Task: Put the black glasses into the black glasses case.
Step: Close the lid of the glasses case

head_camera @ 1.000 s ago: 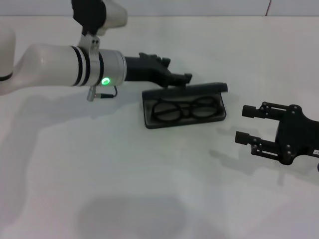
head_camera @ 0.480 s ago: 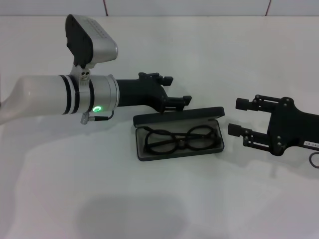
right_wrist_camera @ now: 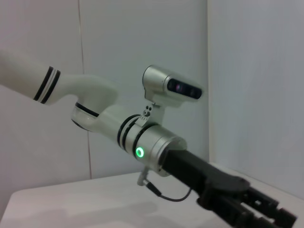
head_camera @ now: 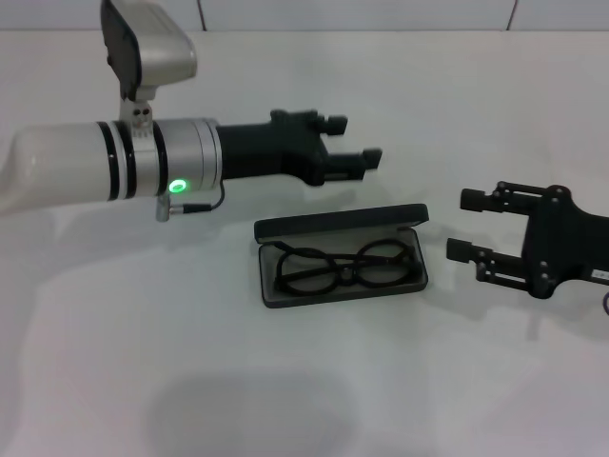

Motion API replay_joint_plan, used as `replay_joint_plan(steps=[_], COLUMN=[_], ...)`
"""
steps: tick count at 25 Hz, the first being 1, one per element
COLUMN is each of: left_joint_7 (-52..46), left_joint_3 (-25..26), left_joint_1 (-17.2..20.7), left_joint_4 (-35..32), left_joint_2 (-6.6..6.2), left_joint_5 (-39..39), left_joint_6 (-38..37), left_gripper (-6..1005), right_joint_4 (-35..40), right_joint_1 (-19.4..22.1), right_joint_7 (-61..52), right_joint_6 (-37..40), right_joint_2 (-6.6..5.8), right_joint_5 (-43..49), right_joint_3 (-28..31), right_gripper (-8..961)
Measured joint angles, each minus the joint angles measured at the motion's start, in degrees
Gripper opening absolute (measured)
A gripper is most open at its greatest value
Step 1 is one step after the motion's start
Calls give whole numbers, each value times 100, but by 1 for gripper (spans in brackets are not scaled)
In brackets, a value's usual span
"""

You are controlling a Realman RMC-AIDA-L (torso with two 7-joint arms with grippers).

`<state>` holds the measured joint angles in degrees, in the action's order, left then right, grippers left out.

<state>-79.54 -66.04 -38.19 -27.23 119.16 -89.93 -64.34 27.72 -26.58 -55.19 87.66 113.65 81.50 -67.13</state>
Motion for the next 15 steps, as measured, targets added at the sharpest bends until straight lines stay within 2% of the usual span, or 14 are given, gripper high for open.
replay_joint_plan(steps=[5, 10, 15], left_joint_7=[-268, -346, -430], left_joint_3=[18, 22, -41], left_joint_1=[7, 8, 39], left_joint_4=[-21, -60, -64], left_joint_2=[31, 26, 10], left_joint_5=[-451, -481, -755], left_joint_6=[57, 48, -269], left_gripper=[772, 757, 759], right_joint_4=[214, 399, 392], right_joint_1=[239, 401, 413], right_joint_7=[-13, -40, -42], right_joint_6=[60, 51, 16], right_joint_2=[-86, -104, -113], right_joint_5=[2, -5, -4], right_joint_3=[10, 26, 25], right_gripper=[591, 591, 591])
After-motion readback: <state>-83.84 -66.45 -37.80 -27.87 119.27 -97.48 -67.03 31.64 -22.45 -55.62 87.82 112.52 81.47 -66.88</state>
